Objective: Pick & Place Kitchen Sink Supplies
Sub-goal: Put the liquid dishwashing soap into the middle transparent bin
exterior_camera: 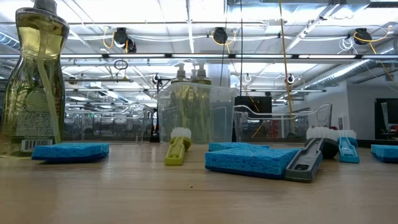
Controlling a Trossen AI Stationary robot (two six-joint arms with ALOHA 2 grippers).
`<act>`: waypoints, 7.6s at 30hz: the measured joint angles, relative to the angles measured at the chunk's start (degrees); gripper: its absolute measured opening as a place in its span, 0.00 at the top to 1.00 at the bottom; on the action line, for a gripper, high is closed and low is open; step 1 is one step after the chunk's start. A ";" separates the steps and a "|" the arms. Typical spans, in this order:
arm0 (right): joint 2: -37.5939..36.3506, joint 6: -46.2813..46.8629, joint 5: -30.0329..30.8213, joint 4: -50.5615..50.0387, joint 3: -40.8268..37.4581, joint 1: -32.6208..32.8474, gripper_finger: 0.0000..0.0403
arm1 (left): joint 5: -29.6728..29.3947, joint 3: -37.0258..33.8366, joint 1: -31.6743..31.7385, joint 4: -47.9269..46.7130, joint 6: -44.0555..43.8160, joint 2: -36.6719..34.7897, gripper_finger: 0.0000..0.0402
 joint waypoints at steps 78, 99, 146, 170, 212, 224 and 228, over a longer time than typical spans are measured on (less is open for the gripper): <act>-0.01 0.27 -0.17 0.45 0.00 0.00 0.54 | -28.20 -10.34 2.51 0.13 -9.91 -0.07 0.63; 0.00 -0.27 -0.16 0.45 0.00 -0.01 0.54 | -31.36 -12.44 8.02 0.06 -4.46 -0.02 0.63; 0.00 -0.82 0.04 0.43 0.02 -0.01 0.54 | -36.79 4.95 8.28 0.09 23.55 -3.54 0.83; 0.00 -1.49 0.00 0.45 0.02 -0.02 0.54 | -5.38 4.80 3.85 0.07 -8.20 -4.48 0.53; 0.01 -2.37 -0.17 0.45 0.02 0.00 0.54 | -0.43 -0.08 2.06 4.42 -15.85 -4.57 0.76; 0.00 -2.37 -0.20 0.45 0.02 0.00 0.54 | -0.63 -0.08 2.18 4.63 -16.30 -4.57 0.76; -0.01 -2.37 -0.22 0.45 0.02 0.00 0.54 | -0.63 -0.08 2.18 4.63 -15.47 -4.57 0.75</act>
